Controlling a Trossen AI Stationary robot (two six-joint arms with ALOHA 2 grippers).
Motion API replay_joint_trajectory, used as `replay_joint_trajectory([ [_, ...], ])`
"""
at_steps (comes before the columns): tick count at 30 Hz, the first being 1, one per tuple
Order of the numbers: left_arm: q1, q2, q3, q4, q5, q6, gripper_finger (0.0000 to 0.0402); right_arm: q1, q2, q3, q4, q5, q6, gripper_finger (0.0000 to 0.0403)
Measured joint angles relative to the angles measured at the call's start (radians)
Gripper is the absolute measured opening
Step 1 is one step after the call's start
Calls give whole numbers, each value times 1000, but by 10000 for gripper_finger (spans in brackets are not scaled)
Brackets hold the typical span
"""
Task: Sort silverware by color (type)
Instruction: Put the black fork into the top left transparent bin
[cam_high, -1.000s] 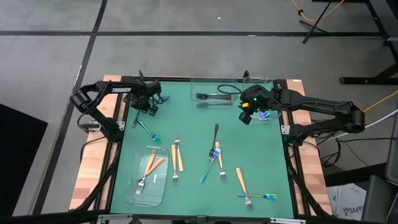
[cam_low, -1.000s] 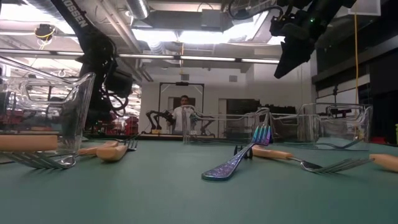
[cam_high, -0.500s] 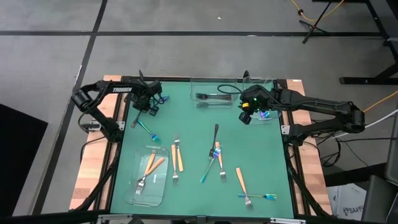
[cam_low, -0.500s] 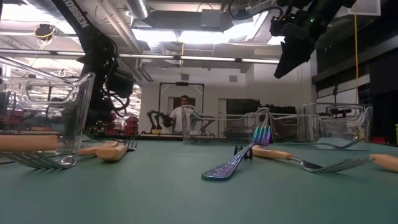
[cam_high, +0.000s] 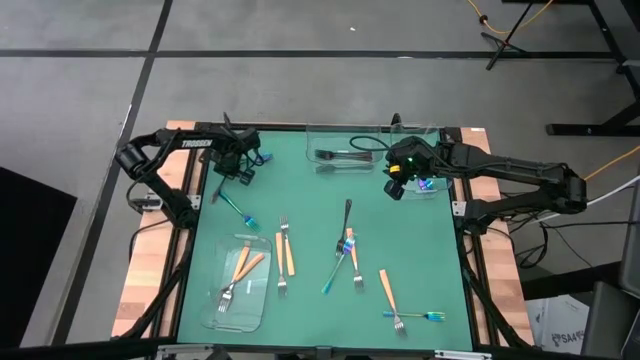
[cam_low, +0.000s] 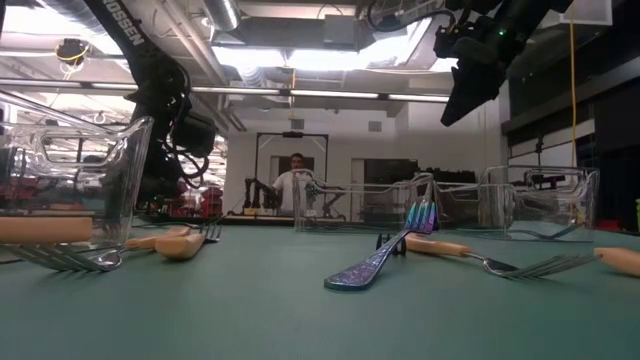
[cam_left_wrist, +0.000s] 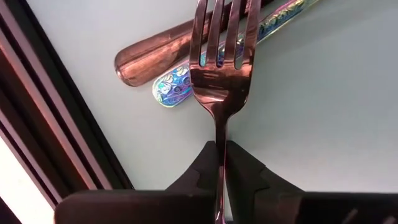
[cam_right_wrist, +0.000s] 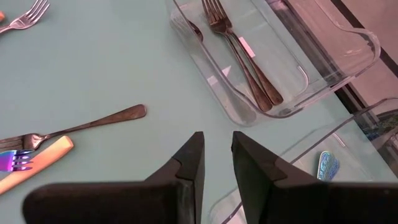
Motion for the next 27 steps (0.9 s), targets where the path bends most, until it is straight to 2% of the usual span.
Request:
replay_joint_trajectory([
  [13, -1, -33, 2, 7, 72, 37, 7, 0, 0, 0, 0, 0, 0, 73],
  [27, -7, -375, 2, 145, 254, 10, 7, 0, 0, 0, 52, -1, -1, 73],
])
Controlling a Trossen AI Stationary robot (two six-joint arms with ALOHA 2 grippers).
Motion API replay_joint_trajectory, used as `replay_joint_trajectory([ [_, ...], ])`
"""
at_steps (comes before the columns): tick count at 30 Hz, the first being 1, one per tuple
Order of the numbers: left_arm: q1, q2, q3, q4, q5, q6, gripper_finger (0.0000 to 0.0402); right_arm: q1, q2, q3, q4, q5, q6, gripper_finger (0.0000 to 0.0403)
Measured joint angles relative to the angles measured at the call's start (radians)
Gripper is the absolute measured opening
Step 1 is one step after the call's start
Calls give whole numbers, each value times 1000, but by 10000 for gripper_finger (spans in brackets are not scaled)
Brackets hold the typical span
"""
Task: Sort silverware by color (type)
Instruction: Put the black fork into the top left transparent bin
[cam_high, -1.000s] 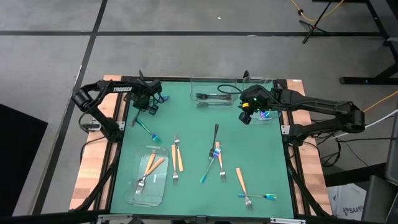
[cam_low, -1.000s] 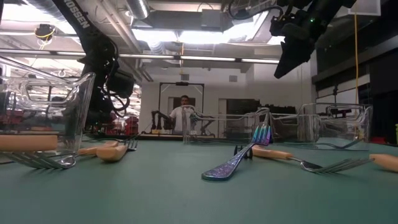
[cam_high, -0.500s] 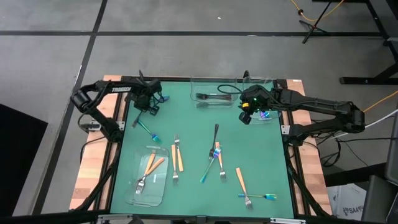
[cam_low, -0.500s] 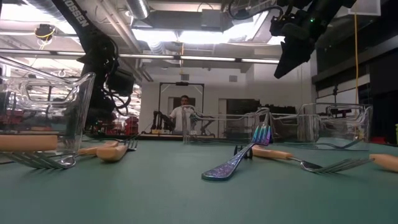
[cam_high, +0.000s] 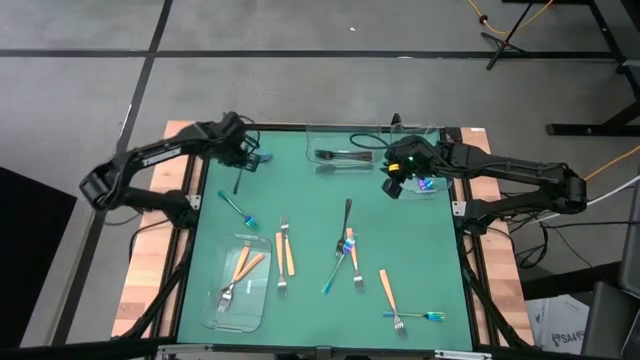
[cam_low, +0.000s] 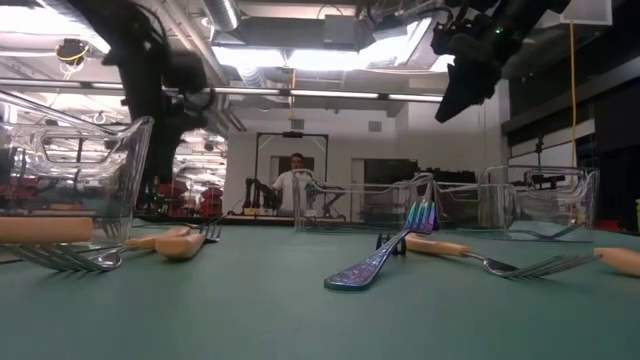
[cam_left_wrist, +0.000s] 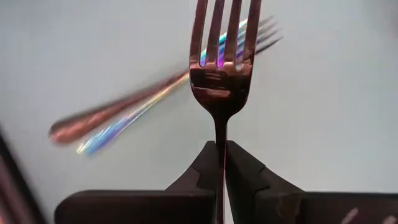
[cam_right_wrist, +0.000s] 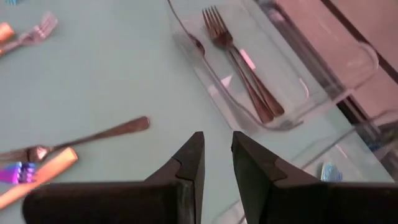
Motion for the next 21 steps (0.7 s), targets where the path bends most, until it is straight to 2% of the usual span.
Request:
replay_joint_trajectory([
  [4, -38, -80, 0, 111, 42, -31, 7, 0, 0, 0, 73, -1, -1, 73],
  [8, -125, -115, 0, 282, 63, -56, 7, 0, 0, 0, 162, -4, 0, 73],
  [14, -288, -116, 0, 597, 63, -55, 7, 0, 0, 0, 307, -116, 0, 73],
  [21, -467, -115, 0, 865, 36, 0, 7, 0, 0, 0, 425, -242, -2, 73],
])
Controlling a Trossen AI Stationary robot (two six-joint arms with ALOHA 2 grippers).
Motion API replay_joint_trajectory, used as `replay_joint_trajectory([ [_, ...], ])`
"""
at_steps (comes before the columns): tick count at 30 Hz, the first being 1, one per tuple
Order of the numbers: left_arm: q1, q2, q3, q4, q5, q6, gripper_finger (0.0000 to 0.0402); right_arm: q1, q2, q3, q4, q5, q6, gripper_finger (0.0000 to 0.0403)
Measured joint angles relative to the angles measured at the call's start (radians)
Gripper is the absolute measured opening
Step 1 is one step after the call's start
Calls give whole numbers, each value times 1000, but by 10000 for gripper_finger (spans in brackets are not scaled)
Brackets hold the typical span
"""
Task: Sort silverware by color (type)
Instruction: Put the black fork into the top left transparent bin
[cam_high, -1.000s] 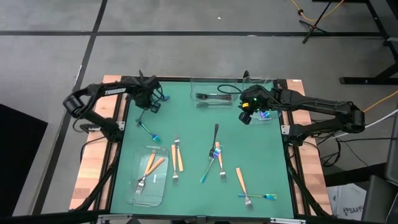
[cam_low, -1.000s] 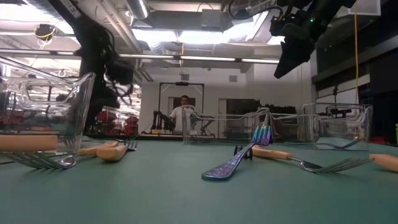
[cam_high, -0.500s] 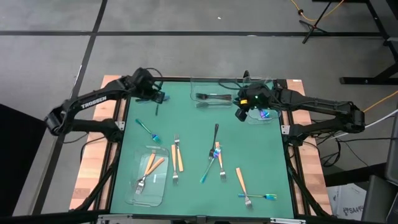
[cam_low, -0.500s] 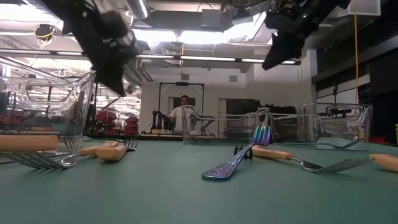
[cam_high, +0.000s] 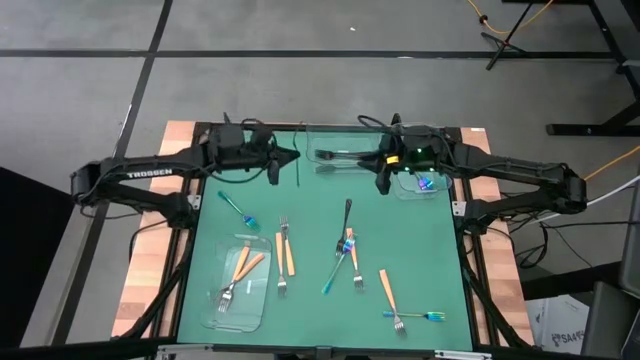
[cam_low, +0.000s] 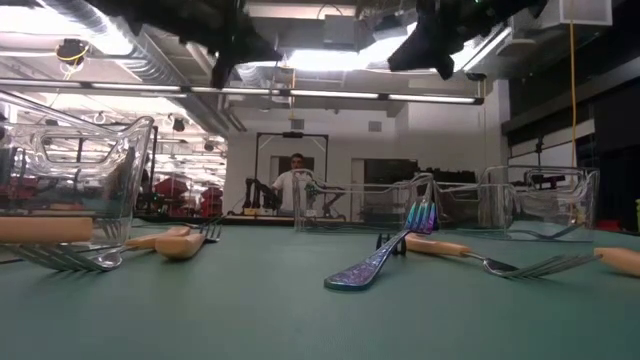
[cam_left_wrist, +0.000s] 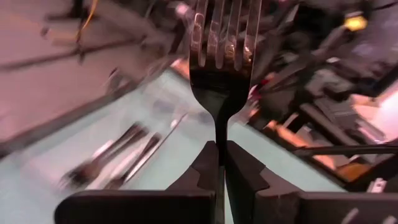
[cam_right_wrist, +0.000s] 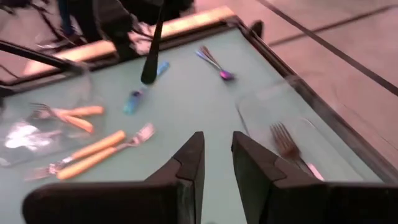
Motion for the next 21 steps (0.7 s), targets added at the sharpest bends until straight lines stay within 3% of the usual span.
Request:
replay_joint_trajectory([
  [8, -180, 71, 1, 224, -54, 79, 7, 0, 9, 0, 112, -89, 8, 77],
  [21, -317, 261, 1, 573, -57, 221, 7, 1, 99, 0, 247, -469, 10, 163],
])
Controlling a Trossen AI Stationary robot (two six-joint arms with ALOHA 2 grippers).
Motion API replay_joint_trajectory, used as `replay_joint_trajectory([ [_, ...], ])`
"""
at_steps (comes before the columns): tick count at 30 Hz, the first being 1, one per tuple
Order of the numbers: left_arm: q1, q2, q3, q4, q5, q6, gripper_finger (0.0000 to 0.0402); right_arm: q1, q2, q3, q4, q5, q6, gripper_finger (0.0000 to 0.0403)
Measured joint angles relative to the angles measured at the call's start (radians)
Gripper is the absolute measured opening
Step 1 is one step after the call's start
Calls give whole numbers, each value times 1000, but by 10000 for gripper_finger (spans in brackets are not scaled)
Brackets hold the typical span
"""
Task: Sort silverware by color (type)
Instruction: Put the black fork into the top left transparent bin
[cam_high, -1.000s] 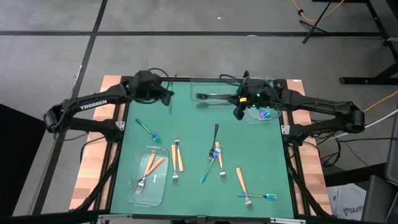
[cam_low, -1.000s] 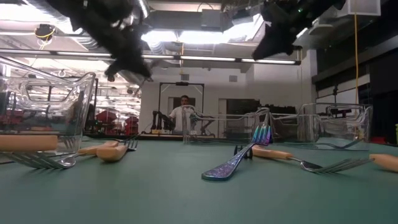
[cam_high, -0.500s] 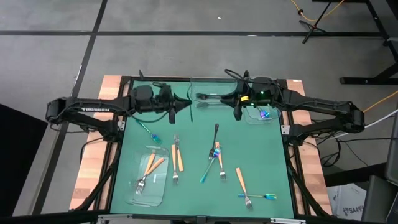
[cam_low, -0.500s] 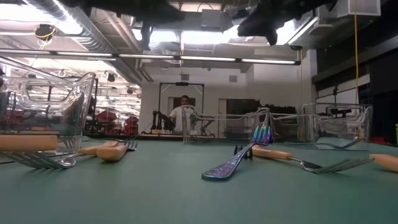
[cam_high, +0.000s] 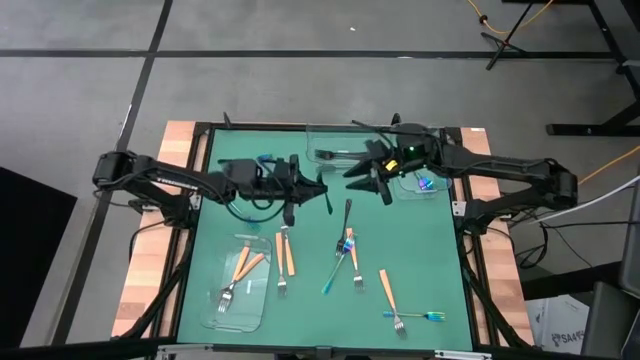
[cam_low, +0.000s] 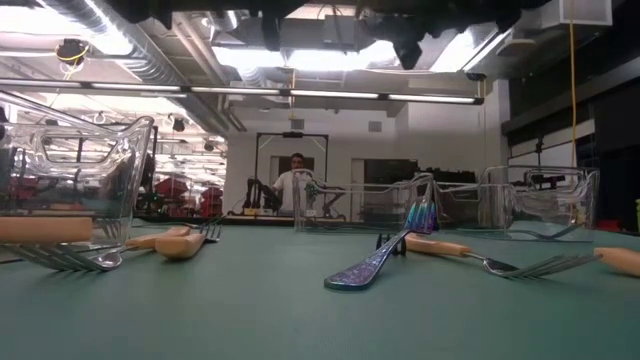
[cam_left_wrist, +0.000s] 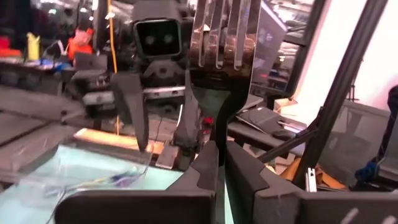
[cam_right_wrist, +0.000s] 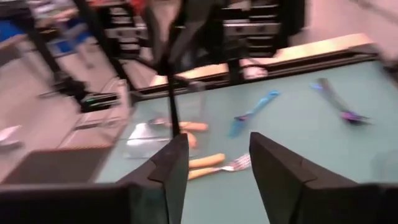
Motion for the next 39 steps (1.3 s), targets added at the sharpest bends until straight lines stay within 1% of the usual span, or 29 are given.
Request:
replay_joint_trajectory([
  [3, -13, 31, 0, 51, 0, 46, 7, 0, 31, 0, 42, -99, 0, 165],
  [5, -20, 47, 0, 88, 0, 77, 7, 0, 50, 0, 60, -134, -1, 165],
  [7, -25, 56, 0, 115, 0, 113, 7, 10, 65, 0, 73, -147, -9, 165],
  [12, -30, 61, 0, 144, 0, 180, 7, 54, 102, 0, 115, -146, -61, 166],
  [17, -29, 61, 0, 166, 1, 224, 7, 91, 128, 0, 132, -88, -72, 166],
  [20, -29, 61, 0, 164, 2, 230, 7, 100, 137, 0, 159, -87, -75, 166],
  [30, -26, 61, 0, 165, -2, 233, 7, 105, 137, 0, 166, -94, -81, 166],
  [33, -23, 61, 0, 164, -2, 254, 7, 105, 137, 0, 166, -93, -81, 164],
  [35, -23, 61, 0, 164, -2, 256, 7, 105, 137, 0, 166, -93, -81, 154],
  [39, -24, 61, 0, 164, -2, 256, 7, 105, 137, 0, 166, -92, -81, 113],
])
